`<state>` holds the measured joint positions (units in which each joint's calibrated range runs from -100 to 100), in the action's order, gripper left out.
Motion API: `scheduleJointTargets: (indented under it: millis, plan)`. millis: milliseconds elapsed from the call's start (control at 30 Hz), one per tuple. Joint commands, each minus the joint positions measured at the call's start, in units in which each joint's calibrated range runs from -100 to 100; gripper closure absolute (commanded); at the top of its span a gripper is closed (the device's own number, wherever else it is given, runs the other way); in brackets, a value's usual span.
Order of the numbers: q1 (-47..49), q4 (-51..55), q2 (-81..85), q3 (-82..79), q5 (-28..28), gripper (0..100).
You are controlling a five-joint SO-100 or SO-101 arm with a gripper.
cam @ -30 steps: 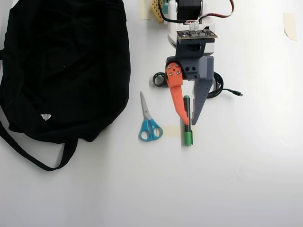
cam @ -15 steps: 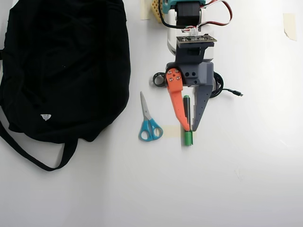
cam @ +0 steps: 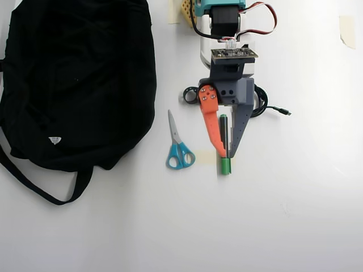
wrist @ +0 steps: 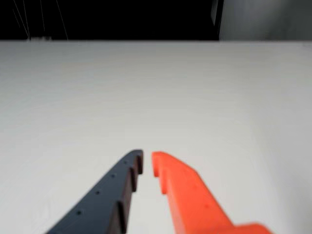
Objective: Put the green marker into the black bag
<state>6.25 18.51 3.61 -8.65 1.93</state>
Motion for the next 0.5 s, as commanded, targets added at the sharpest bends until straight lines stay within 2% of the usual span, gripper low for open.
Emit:
scheduleJointTargets:
  millis: [0,167,467]
  plan:
    - [0.3,-0.5,1.6,0.2,-0.1,98]
    - [0.4,4.2,1.6,0.4,0.3,98]
    - [1.2,37.0,1.7,5.1,0.3,98]
